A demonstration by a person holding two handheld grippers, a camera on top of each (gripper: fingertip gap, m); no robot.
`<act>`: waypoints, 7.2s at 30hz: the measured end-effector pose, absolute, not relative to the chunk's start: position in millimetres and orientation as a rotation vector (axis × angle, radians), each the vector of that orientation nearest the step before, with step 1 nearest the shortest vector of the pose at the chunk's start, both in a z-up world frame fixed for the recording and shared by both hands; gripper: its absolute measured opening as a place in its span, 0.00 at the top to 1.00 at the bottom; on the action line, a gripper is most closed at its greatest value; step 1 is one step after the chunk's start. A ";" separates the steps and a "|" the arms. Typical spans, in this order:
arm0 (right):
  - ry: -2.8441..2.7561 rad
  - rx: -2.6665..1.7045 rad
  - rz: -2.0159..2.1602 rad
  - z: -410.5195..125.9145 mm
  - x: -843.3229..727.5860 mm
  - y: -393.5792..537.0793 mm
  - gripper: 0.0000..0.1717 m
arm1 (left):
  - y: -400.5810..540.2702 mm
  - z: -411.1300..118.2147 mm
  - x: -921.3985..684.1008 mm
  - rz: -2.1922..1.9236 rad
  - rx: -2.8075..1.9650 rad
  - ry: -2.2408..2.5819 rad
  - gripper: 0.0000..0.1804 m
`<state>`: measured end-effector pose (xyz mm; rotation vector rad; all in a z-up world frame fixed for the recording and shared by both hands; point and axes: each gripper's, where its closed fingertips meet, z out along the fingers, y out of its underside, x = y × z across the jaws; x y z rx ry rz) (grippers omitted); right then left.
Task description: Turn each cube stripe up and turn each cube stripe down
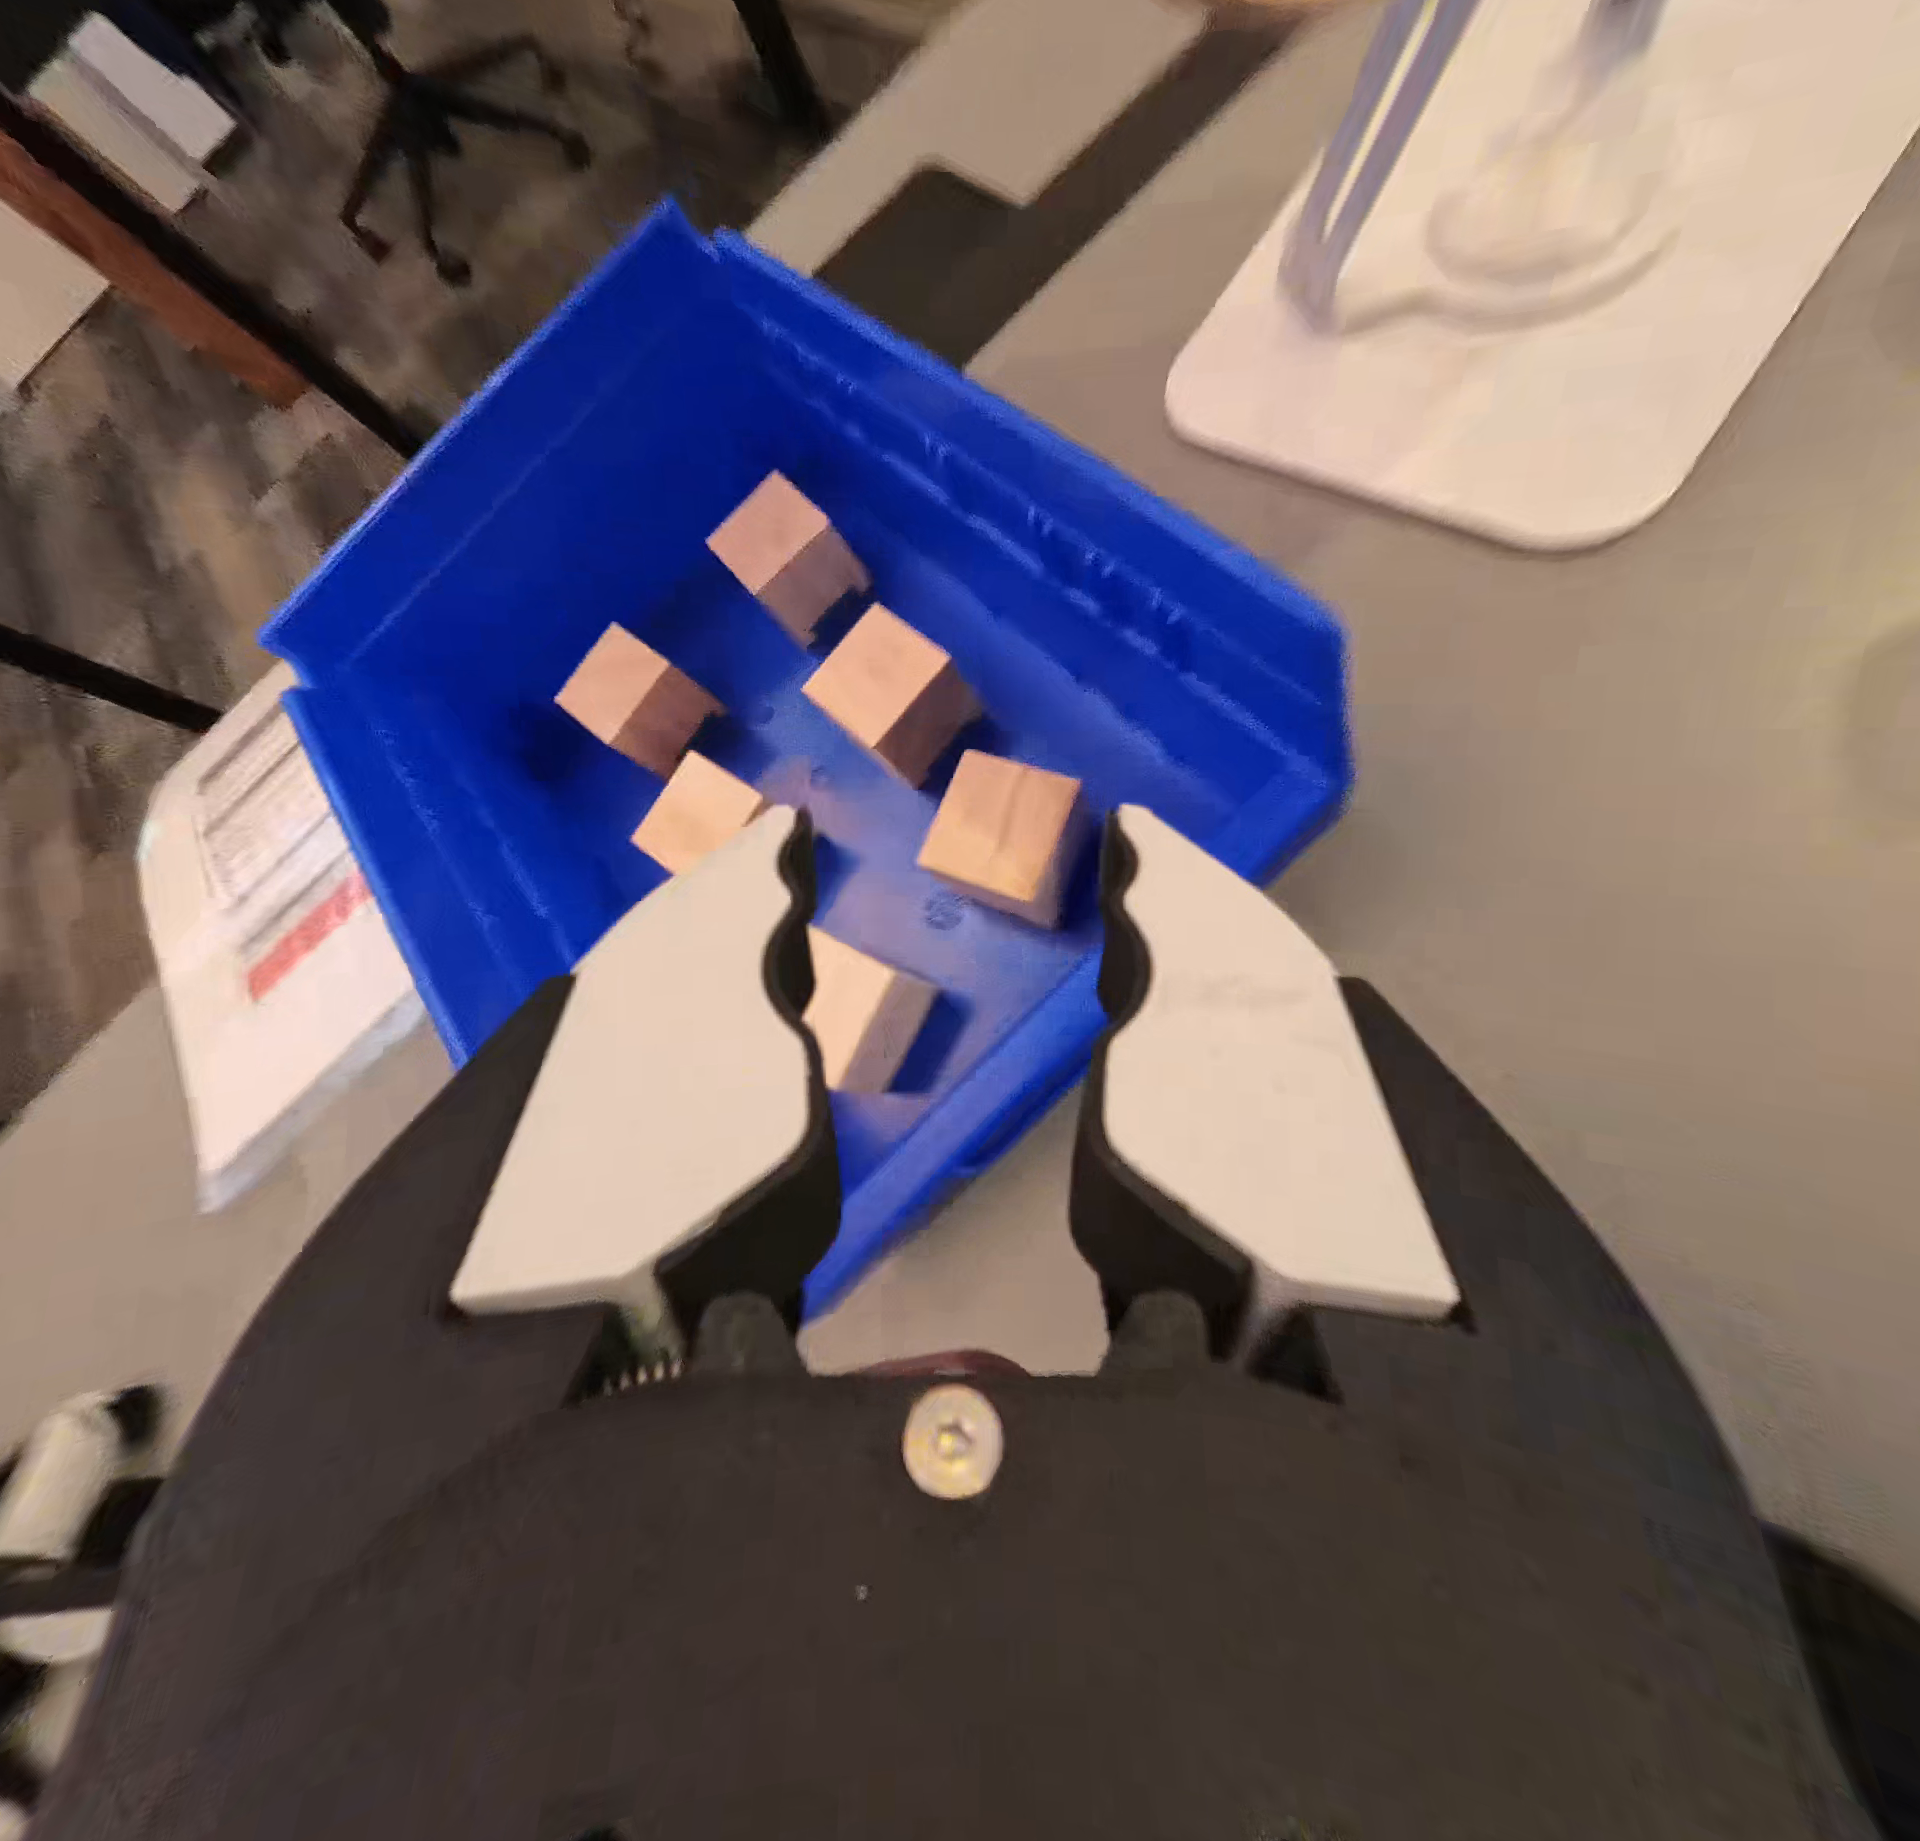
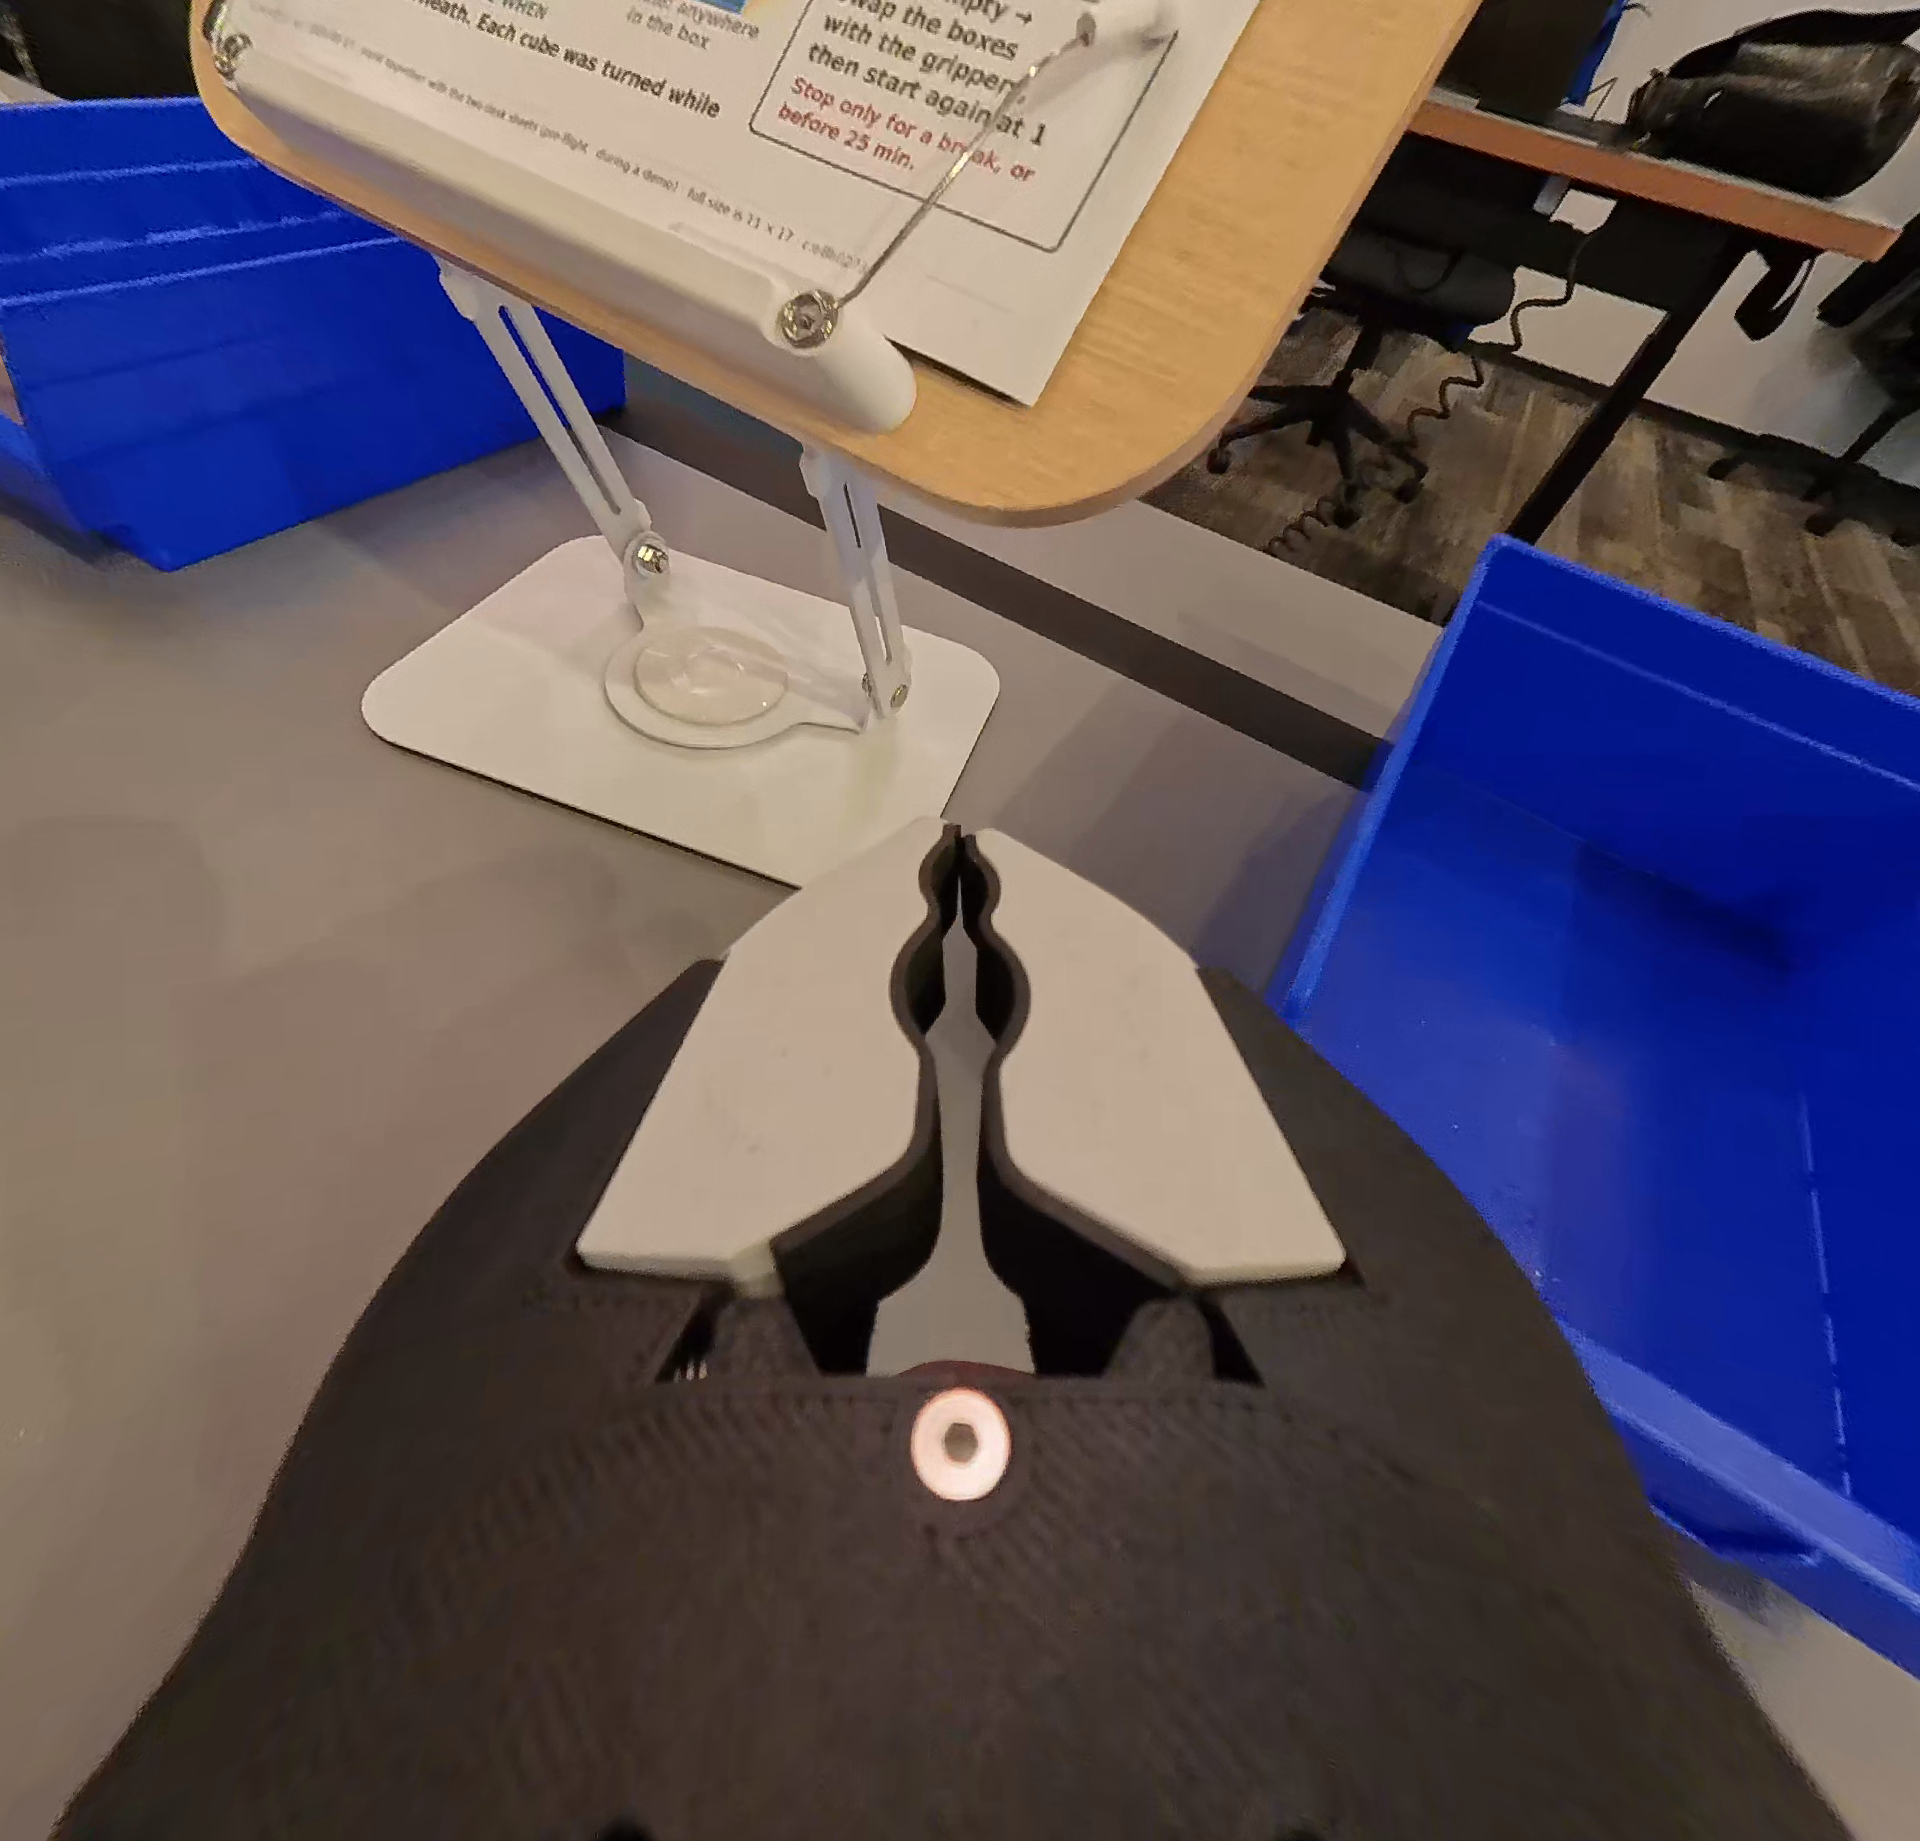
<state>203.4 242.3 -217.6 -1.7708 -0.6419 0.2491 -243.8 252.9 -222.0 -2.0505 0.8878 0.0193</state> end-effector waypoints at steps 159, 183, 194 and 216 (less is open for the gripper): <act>-0.115 -2.831 -0.007 -333.8 417.6 473.5 0.73 | 174.6 -148.2 -153.1 0.107 -1.506 1.087 1.00; -0.730 -2.171 0.161 -139.8 256.4 314.5 0.64 | 334.7 -263.4 -231.5 0.208 -2.020 1.482 0.68; -0.811 -2.134 0.211 -145.5 232.5 289.8 0.65 | 361.8 -332.6 -237.4 0.147 -2.230 1.728 0.74; -0.993 -1.360 2.147 -61.0 -40.1 106.3 0.54 | 109.4 -56.3 -29.8 -0.100 -0.947 1.186 0.74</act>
